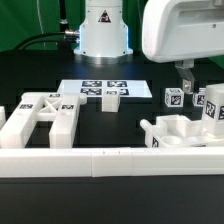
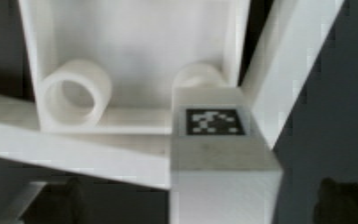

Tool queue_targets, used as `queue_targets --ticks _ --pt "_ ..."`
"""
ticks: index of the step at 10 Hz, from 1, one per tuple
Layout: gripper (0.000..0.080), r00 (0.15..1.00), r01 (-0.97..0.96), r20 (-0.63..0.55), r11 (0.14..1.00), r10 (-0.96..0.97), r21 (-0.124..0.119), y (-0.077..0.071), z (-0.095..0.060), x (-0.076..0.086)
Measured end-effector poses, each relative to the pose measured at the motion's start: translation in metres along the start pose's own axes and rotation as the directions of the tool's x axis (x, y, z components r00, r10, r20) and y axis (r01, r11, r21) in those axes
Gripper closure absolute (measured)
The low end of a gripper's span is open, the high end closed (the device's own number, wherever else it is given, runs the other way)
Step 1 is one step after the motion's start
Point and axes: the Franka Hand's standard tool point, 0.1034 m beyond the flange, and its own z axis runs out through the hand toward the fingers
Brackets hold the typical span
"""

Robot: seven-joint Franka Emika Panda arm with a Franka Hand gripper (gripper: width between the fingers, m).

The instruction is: Assemble chair

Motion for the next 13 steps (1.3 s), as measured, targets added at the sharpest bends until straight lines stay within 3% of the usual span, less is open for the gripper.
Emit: queue_targets --ticks 7,9,13 --pt "0.0169 0.999 0.009 0.046 1.000 -0.010 0.009 0.0022 0.0105 0.0033" --pt "0.0479 0.999 0.009 0.046 1.000 -0.009 0.009 0.0023 0.0106 0.0033" --pt "0.0515 0.997 -0.065 0.043 0.998 0.065 0.007 0.0018 0.0103 0.0039"
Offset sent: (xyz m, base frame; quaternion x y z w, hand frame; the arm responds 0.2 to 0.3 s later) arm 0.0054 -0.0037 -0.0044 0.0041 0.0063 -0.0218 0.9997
